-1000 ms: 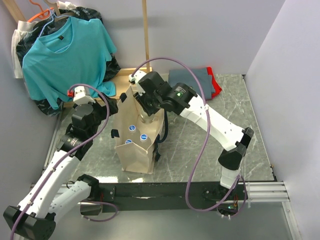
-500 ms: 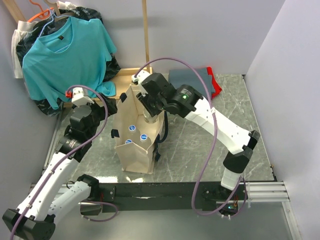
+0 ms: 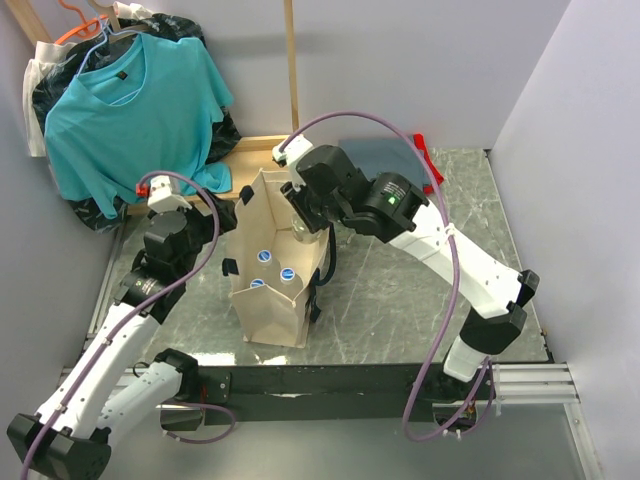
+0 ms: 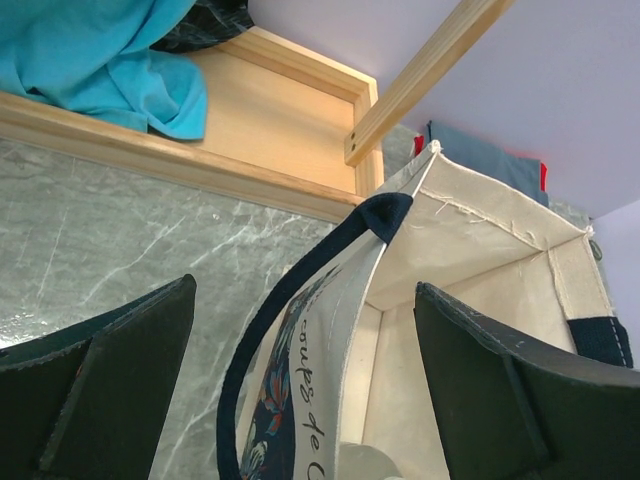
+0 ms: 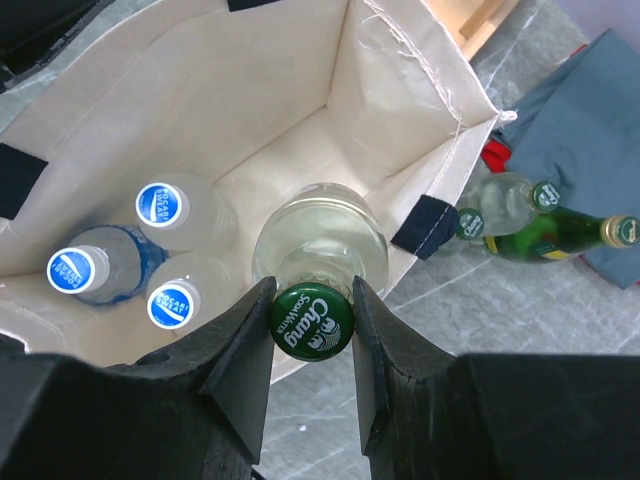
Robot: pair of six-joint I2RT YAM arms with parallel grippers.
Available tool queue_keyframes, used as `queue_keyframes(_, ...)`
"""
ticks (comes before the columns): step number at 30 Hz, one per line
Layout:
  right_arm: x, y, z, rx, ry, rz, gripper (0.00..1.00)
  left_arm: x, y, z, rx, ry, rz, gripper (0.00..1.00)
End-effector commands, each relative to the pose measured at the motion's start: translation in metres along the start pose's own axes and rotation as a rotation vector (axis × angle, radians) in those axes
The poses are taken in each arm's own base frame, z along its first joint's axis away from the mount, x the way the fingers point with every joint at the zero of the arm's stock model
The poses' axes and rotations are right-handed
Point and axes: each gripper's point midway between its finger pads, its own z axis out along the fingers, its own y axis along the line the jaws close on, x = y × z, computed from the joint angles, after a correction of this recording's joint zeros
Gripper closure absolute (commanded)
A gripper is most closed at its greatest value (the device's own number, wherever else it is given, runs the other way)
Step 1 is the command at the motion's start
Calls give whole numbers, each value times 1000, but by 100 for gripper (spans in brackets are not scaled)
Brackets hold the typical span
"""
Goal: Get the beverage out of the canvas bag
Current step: Take out the drink from the canvas bag.
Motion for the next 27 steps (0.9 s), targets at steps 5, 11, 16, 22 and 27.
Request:
queue_keyframes(5,-67,-36,-62,124,-294,47,100,-7,-9,0,41,-27,-24,4)
queue_keyframes(11,-77,-42,-76,146,-341,58,100,-5,-11,0,48,-19,-27,4)
queue_keyframes(16,-84,-49,-89,169,-382,74,100,-11,-18,0,78,-38,-35,4)
queue_keyframes(22,-86,-55,-100,186,-405,91,100,-11,-21,4,82,-32,-24,4)
queue_keyframes(27,-88,-61,-113,202,-436,112,100,-12,-23,4,92,-41,-27,4)
